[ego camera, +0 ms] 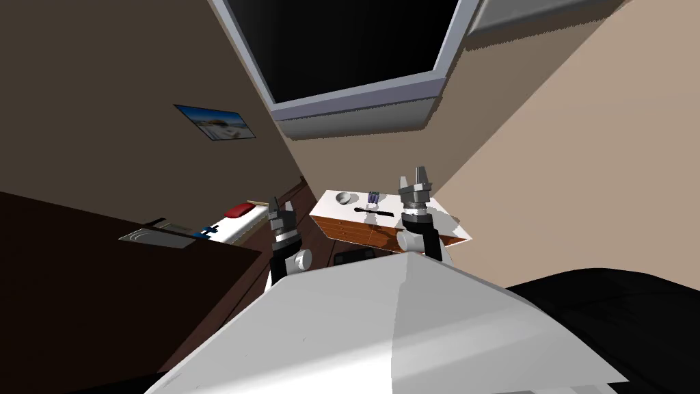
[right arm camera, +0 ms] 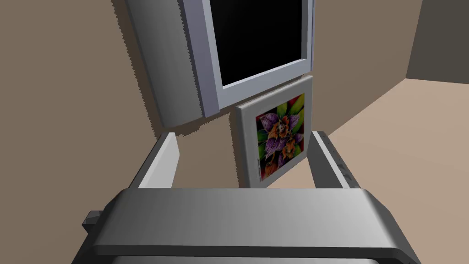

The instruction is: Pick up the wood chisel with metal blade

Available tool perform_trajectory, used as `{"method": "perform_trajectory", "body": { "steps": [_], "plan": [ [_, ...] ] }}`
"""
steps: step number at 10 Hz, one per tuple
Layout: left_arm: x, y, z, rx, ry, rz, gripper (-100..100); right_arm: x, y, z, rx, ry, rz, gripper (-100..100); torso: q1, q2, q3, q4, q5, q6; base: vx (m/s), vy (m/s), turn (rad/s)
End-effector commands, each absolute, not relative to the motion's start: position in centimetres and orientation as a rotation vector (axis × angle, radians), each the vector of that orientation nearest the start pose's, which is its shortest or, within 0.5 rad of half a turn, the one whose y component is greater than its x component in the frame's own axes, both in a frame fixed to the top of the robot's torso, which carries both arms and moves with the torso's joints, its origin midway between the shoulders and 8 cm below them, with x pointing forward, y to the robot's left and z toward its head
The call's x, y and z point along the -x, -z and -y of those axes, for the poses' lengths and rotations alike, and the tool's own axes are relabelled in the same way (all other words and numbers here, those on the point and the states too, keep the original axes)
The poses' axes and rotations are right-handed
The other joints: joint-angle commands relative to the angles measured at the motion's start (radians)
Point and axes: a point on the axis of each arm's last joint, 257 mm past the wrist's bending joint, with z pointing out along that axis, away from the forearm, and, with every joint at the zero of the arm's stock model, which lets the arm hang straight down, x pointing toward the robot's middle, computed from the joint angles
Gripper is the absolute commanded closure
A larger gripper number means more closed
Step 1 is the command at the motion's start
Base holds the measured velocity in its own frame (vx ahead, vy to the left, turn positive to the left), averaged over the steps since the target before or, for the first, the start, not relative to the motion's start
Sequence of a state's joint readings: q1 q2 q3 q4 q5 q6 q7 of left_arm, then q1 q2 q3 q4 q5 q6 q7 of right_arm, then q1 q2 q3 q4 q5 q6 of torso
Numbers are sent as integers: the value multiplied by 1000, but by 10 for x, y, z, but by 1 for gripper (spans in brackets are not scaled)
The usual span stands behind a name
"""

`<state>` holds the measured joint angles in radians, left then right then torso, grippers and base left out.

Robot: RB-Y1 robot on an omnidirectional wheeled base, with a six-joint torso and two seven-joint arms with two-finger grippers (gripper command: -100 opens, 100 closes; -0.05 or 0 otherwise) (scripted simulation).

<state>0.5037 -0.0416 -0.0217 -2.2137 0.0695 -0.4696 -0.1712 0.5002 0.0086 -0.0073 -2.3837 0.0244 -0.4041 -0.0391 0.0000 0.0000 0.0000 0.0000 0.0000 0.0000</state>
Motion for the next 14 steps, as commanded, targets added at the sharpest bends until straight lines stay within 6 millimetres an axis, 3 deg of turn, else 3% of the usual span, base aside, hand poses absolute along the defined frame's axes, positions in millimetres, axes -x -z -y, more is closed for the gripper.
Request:
{"method": "perform_trajectory", "body": {
  "steps": [1, 6, 14],
  "plan": [
    [-360, 13, -288, 748, 1185, -654, 0, -338, -51, 276, -635, -1316, -623, -100, 0, 0, 0, 0, 0, 0, -3, 11, 97],
    [-360, 13, -288, 748, 1185, -654, 0, -342, -36, 268, -543, -1308, -726, -100, 2, 1, 0, 0, 0, 0, -9, 30, 193],
    [-360, 13, -288, 748, 1185, -654, 0, -365, 29, 260, -399, -1237, -967, -100, 1, 0, 0, 0, 0, 0, 3, 32, 277]
  ]
}}
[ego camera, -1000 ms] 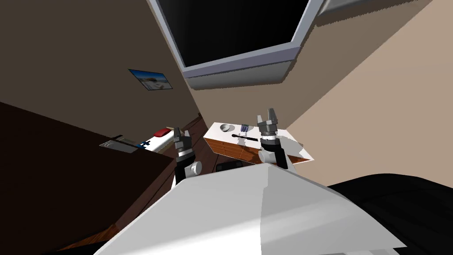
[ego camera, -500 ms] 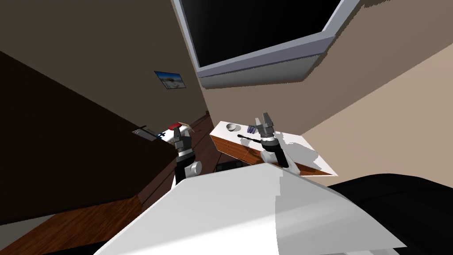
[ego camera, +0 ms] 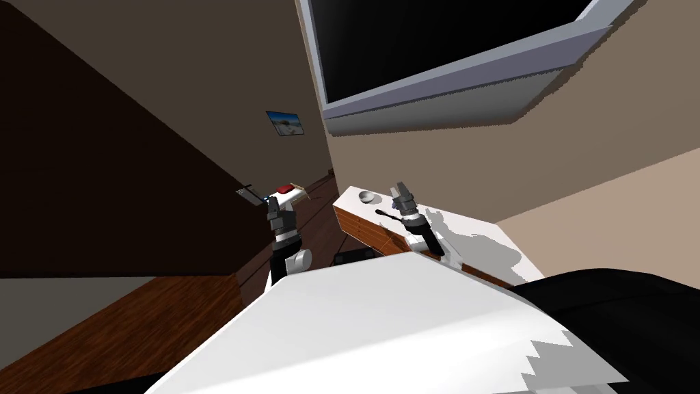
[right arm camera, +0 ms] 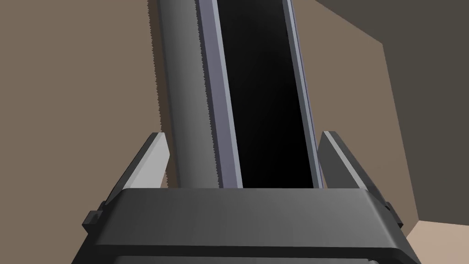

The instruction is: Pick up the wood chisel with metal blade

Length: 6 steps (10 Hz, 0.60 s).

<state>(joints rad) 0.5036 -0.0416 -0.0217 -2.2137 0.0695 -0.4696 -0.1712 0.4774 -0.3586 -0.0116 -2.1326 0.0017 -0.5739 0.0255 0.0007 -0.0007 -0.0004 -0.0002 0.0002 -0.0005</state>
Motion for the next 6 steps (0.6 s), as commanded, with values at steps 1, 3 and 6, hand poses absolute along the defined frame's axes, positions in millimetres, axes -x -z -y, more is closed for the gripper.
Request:
{"method": "perform_trajectory", "body": {
  "steps": [1, 3, 6],
  "plan": [
    [-360, 13, -288, 748, 1185, -654, 0, -366, 34, 262, -407, -1232, -975, -100, 0, 0, 0, 0, 0, 0, 11, 4, 107],
    [-360, 13, -288, 748, 1185, -654, 0, -375, 59, 262, -355, -1192, -1063, -100, 0, 0, 0, 0, 0, 0, 12, 15, 243],
    [-360, 13, -288, 748, 1185, -654, 0, -382, 82, 266, -337, -1156, -1130, -100, -1, 0, 0, 0, 0, 1, 11, 3, 143]
  ]
}}
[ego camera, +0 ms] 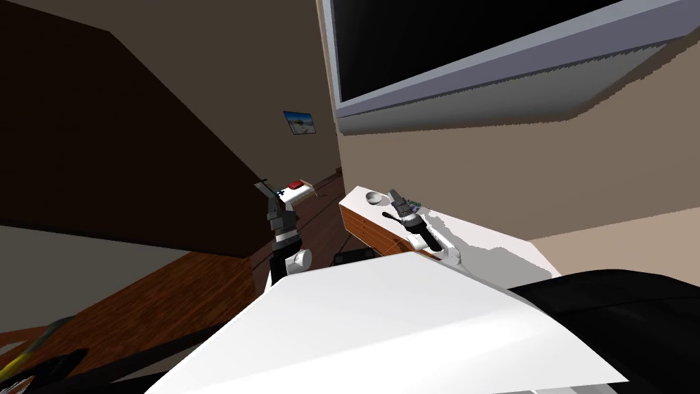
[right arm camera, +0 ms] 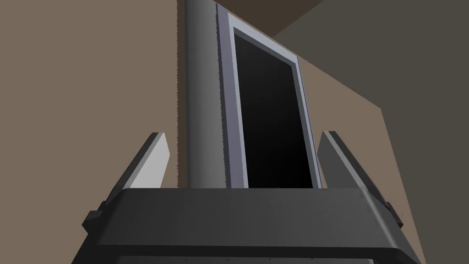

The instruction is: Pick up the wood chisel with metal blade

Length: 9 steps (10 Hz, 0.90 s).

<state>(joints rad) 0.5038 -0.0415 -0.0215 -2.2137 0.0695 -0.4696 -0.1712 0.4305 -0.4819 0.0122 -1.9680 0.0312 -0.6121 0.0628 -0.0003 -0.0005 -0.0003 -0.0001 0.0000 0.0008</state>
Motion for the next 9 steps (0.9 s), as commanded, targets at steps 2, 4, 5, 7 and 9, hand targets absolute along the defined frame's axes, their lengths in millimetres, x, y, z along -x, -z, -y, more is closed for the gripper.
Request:
{"method": "perform_trajectory", "body": {
  "steps": [2, 4, 5, 7, 9],
  "plan": [
    [-360, 13, -288, 748, 1185, -654, 0, -390, 108, 267, -269, -1104, -1224, -100, 0, 0, 0, 0, 0, -1, 12, 1, 249],
    [-360, 13, -288, 748, 1184, -654, 0, -392, 119, 273, -284, -1088, -1247, -100, 0, 0, 0, 0, 0, 0, 7, -2, 47],
    [-360, 13, -288, 748, 1184, -654, 0, -395, 132, 275, -244, -1058, -1297, -100, 0, 0, 0, 0, 0, 0, 2, 5, 200],
    [-360, 13, -288, 748, 1184, -654, 0, -399, 151, 280, -211, -1017, -1357, -100, 0, 0, 0, 0, 0, 0, 4, -2, 126],
    [-360, 13, -288, 748, 1184, -654, 0, -403, 172, 286, -178, -973, -1419, -100, 0, 0, 0, 0, 0, 0, 3, -4, 133]
  ]
}}
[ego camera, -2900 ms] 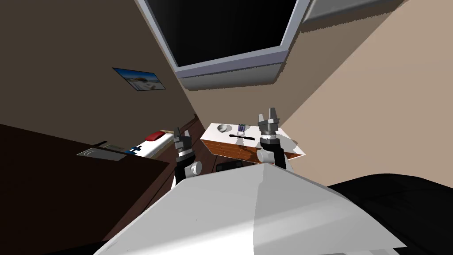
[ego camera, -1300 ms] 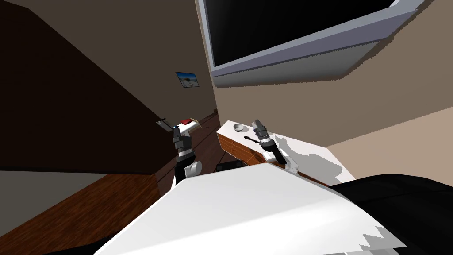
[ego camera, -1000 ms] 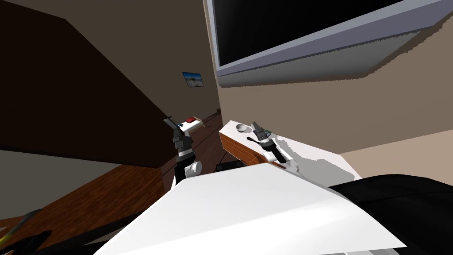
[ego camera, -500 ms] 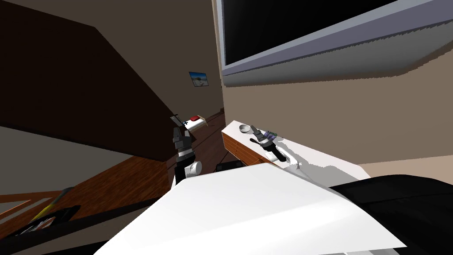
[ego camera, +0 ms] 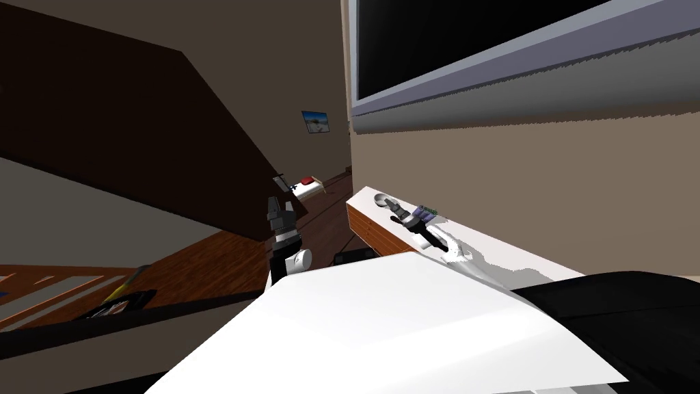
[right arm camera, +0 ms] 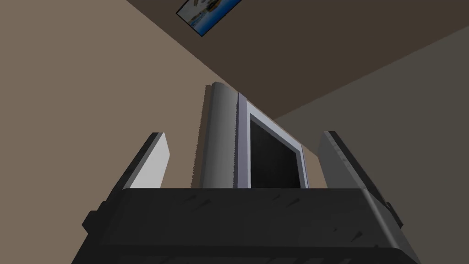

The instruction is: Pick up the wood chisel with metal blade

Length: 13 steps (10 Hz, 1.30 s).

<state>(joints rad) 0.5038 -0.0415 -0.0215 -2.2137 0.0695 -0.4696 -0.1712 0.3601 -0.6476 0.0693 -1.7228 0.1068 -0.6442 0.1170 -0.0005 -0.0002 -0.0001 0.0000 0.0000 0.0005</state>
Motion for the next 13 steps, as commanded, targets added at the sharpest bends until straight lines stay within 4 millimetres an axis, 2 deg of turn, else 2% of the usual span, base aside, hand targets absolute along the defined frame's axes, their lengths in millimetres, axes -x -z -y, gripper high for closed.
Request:
{"method": "perform_trajectory", "body": {
  "steps": [1, 3, 8, 13],
  "plan": [
    [-360, 13, -288, 748, 1184, -654, 0, -403, 181, 293, -193, -960, -1435, -100, 0, 0, 0, 0, 0, 0, 2, -6, 86],
    [-360, 13, -288, 748, 1184, -654, 0, -407, 214, 304, -110, -874, -1546, -100, 0, 0, 0, 0, 0, 0, -2, -3, 192],
    [-360, 13, -288, 748, 1184, -654, 0, -406, 266, 337, -54, -742, -1698, -100, 0, 1, 0, 0, 0, 0, -5, -4, 81],
    [-360, 13, -288, 748, 1184, -654, 0, -400, 315, 375, 81, -572, -1869, -100, 0, 1, 1, 0, 0, 1, -11, -3, 70]
  ]
}}
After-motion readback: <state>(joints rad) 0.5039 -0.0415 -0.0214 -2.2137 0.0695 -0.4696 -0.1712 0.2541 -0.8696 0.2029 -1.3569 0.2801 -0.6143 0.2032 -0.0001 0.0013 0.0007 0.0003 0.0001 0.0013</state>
